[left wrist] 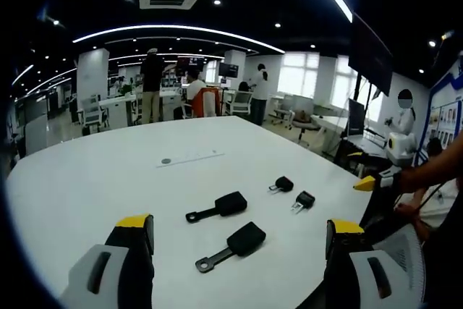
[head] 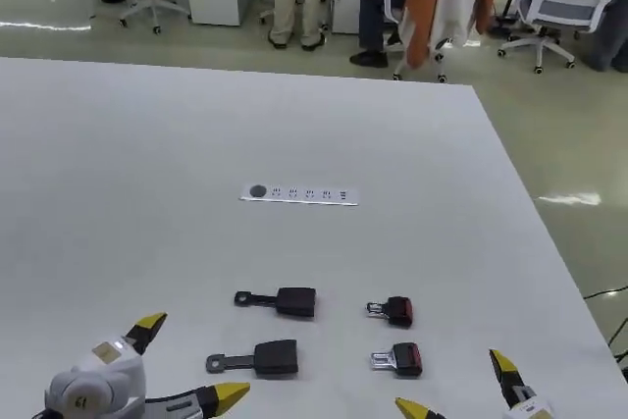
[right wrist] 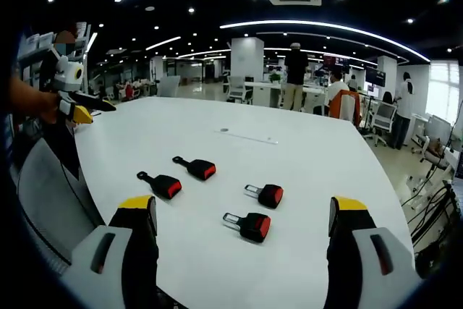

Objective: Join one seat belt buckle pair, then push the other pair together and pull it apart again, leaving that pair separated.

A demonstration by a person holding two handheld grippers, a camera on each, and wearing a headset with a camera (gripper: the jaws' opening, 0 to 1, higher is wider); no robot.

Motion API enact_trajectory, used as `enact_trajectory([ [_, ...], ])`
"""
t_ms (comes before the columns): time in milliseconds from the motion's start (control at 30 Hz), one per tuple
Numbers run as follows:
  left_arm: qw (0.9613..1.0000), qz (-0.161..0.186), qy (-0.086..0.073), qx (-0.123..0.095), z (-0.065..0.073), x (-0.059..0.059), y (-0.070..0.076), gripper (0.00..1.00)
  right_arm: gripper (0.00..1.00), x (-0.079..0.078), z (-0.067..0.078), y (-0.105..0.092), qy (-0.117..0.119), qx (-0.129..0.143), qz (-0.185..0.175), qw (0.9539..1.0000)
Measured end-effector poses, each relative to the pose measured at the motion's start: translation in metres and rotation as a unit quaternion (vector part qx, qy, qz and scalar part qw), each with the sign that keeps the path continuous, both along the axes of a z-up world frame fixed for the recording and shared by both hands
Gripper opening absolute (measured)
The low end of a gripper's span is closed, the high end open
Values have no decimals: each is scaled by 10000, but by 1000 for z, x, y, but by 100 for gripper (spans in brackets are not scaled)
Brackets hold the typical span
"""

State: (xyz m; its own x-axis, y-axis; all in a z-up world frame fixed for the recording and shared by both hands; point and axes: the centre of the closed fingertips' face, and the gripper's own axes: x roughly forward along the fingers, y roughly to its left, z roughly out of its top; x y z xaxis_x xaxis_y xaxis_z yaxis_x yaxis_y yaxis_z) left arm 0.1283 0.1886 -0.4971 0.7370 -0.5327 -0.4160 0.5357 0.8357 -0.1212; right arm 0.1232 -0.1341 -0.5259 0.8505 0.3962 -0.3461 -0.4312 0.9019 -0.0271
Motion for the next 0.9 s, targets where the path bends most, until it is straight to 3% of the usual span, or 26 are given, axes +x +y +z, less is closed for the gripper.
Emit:
enact_trajectory([
  [400, 10000, 51, -36, 13, 6, -4, -4, 100, 99, 0, -1, 2, -22, -1, 44, 10000],
  [900, 9997, 243, -31, 90, -4, -1, 15, 100, 99, -1, 0, 7, -12, 13, 110, 9999],
])
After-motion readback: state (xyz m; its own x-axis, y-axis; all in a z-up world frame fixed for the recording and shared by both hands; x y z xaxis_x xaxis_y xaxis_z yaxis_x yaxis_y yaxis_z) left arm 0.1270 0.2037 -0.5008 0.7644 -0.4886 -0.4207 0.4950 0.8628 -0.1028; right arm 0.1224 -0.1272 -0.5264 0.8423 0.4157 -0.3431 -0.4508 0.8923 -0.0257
